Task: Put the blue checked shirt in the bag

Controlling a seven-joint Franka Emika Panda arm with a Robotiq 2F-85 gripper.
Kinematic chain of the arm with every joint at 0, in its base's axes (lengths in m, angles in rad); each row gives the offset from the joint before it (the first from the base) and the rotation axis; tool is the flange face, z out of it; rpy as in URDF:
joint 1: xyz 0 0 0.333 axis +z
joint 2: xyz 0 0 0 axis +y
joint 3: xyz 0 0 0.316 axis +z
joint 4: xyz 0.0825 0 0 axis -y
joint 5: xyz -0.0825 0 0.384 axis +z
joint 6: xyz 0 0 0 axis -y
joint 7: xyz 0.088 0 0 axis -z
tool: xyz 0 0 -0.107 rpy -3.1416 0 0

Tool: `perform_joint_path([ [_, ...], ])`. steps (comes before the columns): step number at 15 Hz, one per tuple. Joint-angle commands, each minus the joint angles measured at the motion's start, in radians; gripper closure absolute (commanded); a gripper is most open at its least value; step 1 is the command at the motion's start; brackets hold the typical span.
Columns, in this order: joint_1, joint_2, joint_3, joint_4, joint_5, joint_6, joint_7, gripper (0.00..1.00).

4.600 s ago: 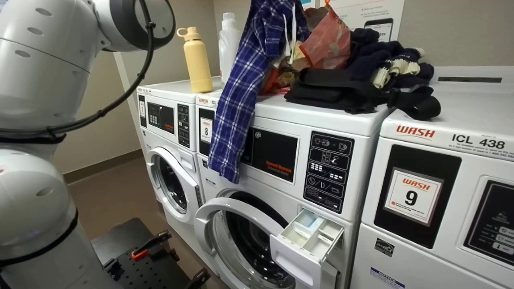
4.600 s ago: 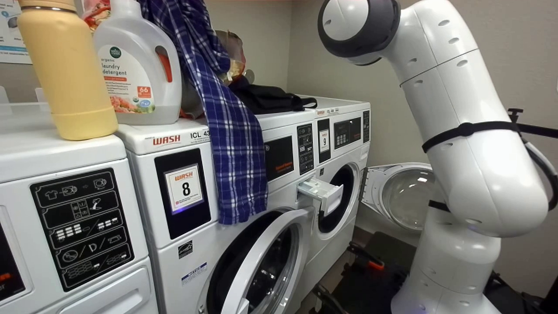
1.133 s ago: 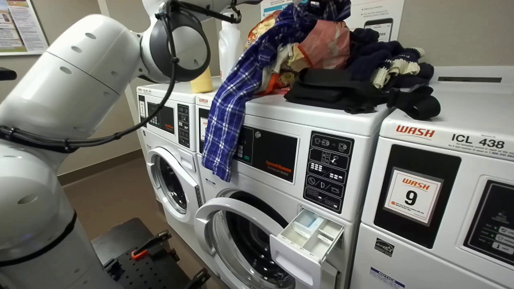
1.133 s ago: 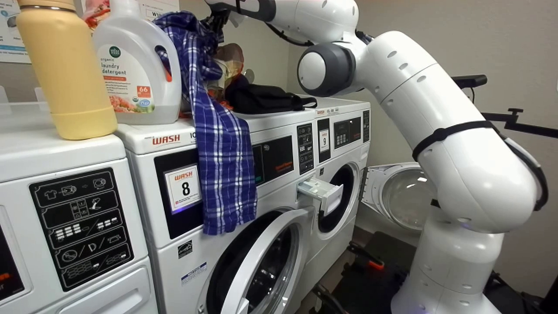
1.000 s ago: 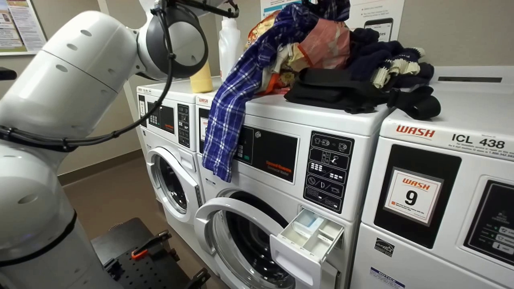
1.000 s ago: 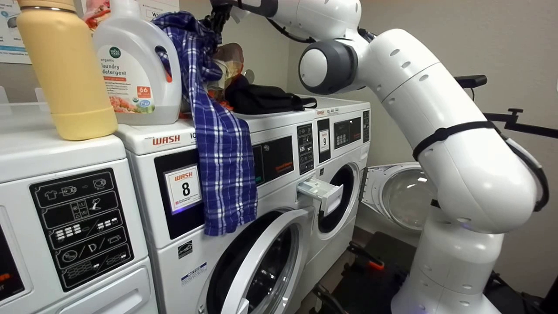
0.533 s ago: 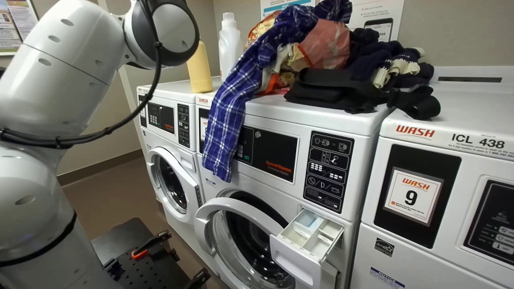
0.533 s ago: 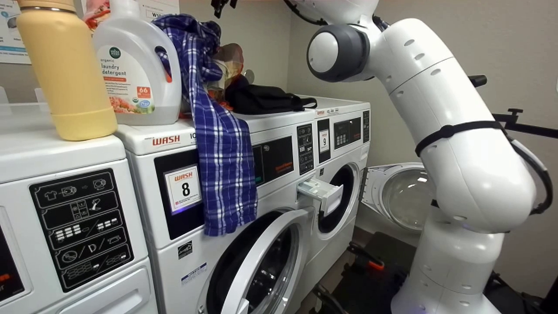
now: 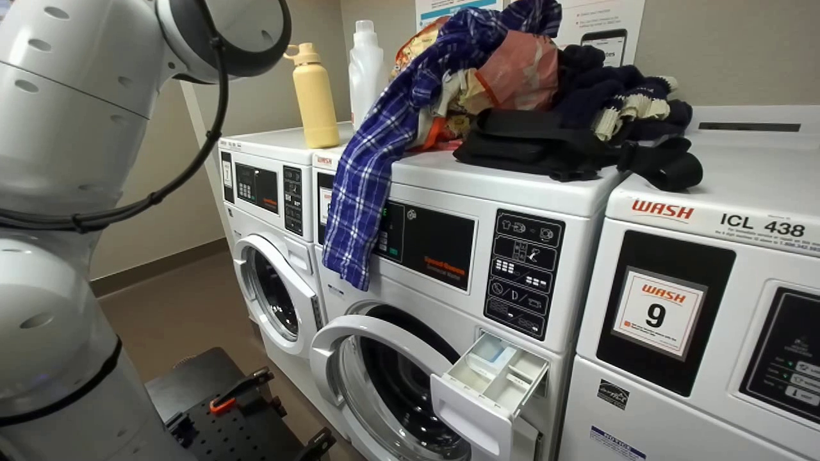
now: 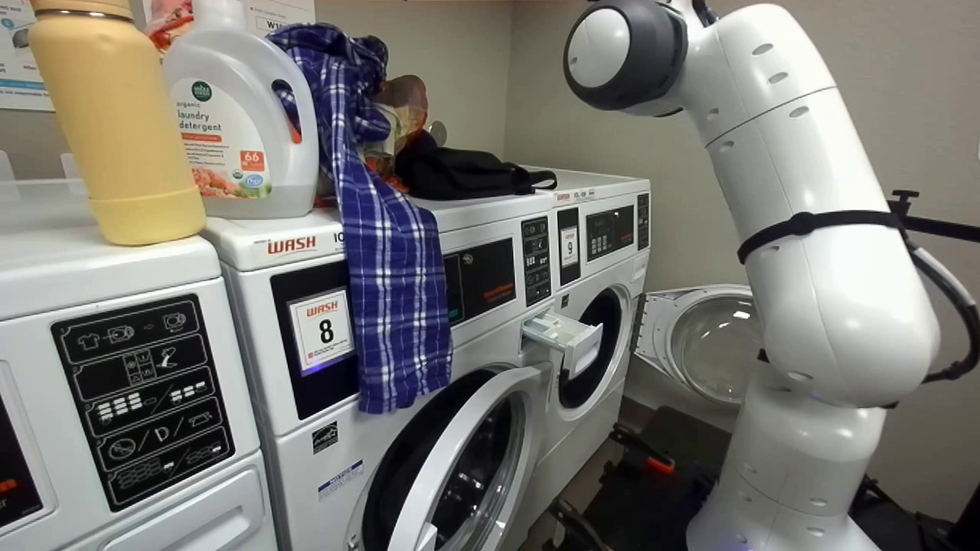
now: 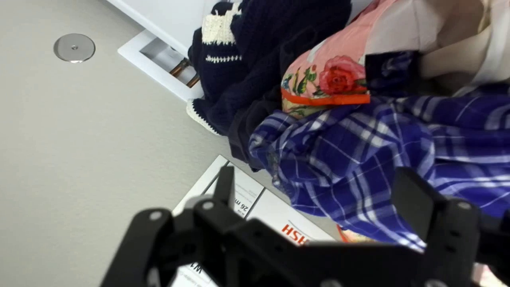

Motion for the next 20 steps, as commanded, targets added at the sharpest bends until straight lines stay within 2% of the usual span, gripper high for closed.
perform_joint_path([
  [1,-0.007,-0.076,0.019,-0.056,0.023,-0.166,-0.095,0.00],
  [9,-0.012,-0.095,0.055,-0.047,0.073,-0.522,-0.327,0.00],
  [16,0.029,-0.083,0.048,-0.040,0.035,-0.743,-0.464,0.00],
  [20,0.077,-0.062,0.047,-0.018,0.005,-0.837,-0.512,0.00],
])
